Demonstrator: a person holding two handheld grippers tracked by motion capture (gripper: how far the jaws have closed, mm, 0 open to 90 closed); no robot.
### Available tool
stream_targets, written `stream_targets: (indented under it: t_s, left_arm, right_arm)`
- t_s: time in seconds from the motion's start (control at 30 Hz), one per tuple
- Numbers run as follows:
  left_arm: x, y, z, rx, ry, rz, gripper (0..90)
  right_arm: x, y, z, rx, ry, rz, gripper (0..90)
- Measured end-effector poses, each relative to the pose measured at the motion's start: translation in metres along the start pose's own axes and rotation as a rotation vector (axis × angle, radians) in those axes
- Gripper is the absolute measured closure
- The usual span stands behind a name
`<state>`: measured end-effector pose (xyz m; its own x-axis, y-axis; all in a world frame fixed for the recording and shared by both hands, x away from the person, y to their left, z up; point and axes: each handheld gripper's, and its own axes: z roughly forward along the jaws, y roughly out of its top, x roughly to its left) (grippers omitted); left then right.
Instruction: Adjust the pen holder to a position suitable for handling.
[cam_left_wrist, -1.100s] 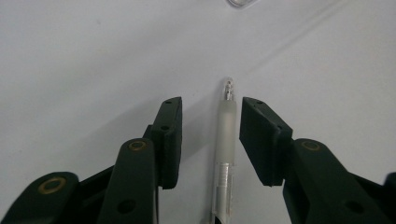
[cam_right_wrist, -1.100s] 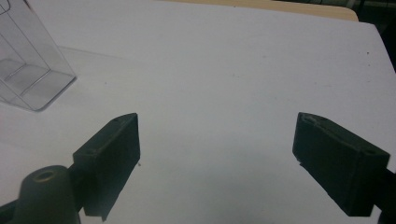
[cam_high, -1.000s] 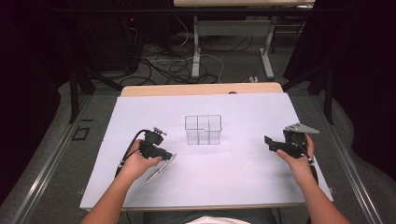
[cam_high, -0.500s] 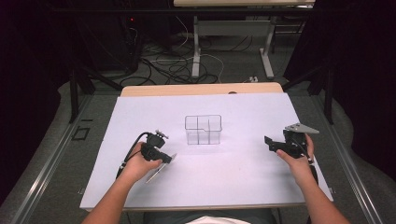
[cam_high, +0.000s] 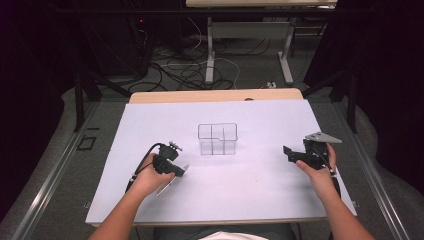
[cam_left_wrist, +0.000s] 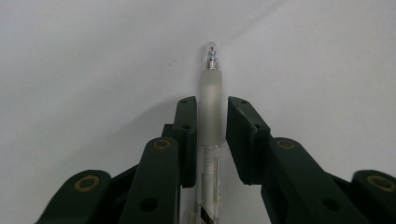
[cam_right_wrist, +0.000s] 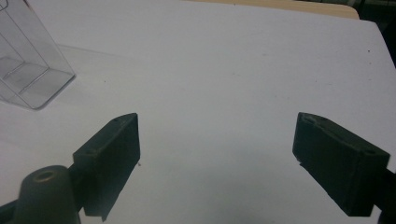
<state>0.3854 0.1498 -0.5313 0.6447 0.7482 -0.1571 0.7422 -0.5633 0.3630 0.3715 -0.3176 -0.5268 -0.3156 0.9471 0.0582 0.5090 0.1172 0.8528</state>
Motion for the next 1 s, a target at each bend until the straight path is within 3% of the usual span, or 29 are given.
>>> stream_targets:
  t_s: [0.53,0.63,0.7,0.87,1.0]
  left_arm:
    - [0.0013,0.0009,-0.0001,0.009,-0.002,0.004,79.7]
    - [0.0007,0.0009,0.0001,0.01,-0.017,-0.014,79.9]
    - [0.0019,0.0015,-0.0006,-0.001,-0.014,-0.001,79.9]
    - [0.0013,0.001,-0.0031,-0.015,-0.021,-0.029,80.1]
    - [0.0011,0.0019,-0.007,-0.03,-0.029,-0.028,80.1]
  right_arm:
    - [0.0003,0.0,0.0002,0.003,-0.003,0.0,14.5]
    - [0.0003,0.0005,0.0005,0.0,0.0,-0.003,14.5]
    - [0.0003,0.0004,0.001,0.001,0.002,0.0,14.5]
    - [-0.0006,-0.0003,0.0013,0.004,-0.001,0.0,14.4]
    - [0.0,-0.0001,-0.0001,-0.001,-0.001,0.001,14.5]
